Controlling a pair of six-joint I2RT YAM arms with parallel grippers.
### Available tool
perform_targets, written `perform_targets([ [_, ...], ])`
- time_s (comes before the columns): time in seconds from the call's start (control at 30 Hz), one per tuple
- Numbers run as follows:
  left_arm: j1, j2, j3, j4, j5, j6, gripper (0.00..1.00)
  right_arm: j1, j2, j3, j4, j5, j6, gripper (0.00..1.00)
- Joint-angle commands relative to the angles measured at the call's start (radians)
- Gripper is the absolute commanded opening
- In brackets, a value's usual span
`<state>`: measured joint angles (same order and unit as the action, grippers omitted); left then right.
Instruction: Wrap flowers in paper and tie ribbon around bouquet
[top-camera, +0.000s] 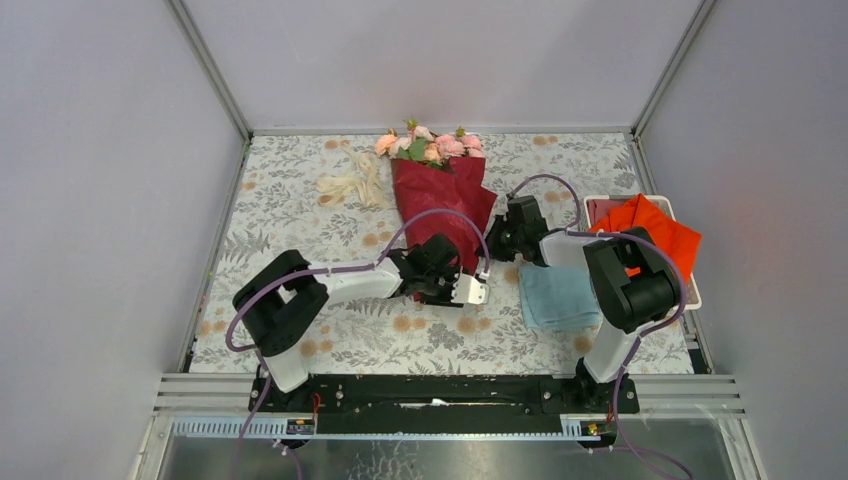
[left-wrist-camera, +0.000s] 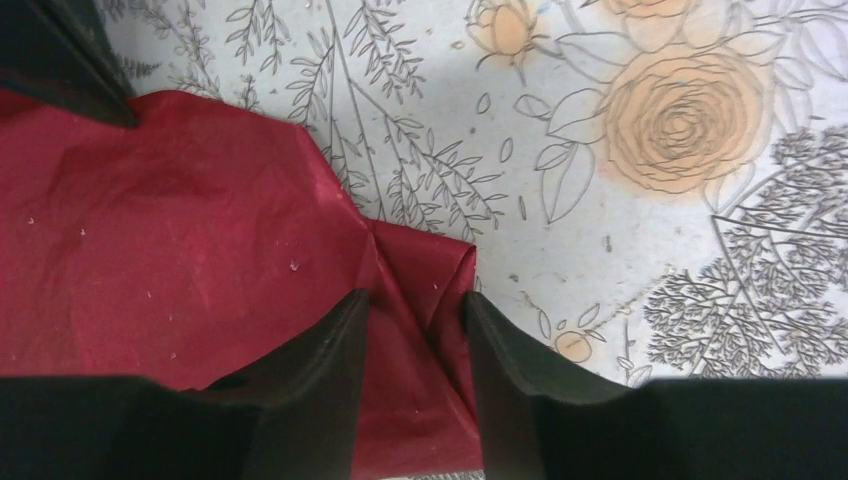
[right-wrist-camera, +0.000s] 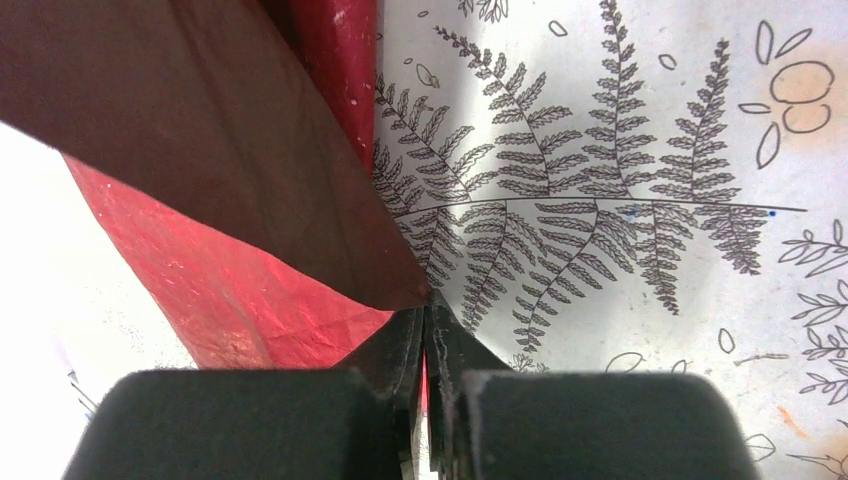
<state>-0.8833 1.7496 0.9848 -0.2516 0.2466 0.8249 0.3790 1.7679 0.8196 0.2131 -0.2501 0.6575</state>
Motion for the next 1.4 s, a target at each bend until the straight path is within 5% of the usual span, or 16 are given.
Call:
perform_targets([
  [0.0,-0.013,0.02,-0.07,0.099,-0.083,0.019,0.41,-0.016,-0.03,-0.007,-0.036,0.026,-0.01,0.05],
  [0.1,-0.017,0.027,-0.085,0.09,-0.064,0.024,0.36,-0.025,-0.034,-0.004,-0.048,0.035,-0.013,0.11],
  [0.4,-0.022,0.04,-0.077,0.049,-0.054,0.033,0.0,-0.056,-0.117,0.079,-0.235,0.179,-0.154,0.35],
  [0.6,-0.022,0.045,-0.064,0.026,-0.043,0.037,0.0,-0.066,-0.196,0.147,-0.282,0.043,-0.339,0.62],
  [0.87,-0.023,0.058,-0.038,-0.02,-0.023,0.026,0.0,-0.135,0.176,0.396,-0.256,-0.221,-0.301,0.77],
  [1.03,-0.022,0.062,-0.026,-0.045,-0.029,0.044,0.0,-0.135,0.37,0.522,-0.227,-0.317,-0.295,0.77],
  [1.37,-0.016,0.044,-0.017,-0.051,-0.026,0.072,0.0,-0.135,0.487,0.427,0.211,-0.51,-0.016,0.68],
])
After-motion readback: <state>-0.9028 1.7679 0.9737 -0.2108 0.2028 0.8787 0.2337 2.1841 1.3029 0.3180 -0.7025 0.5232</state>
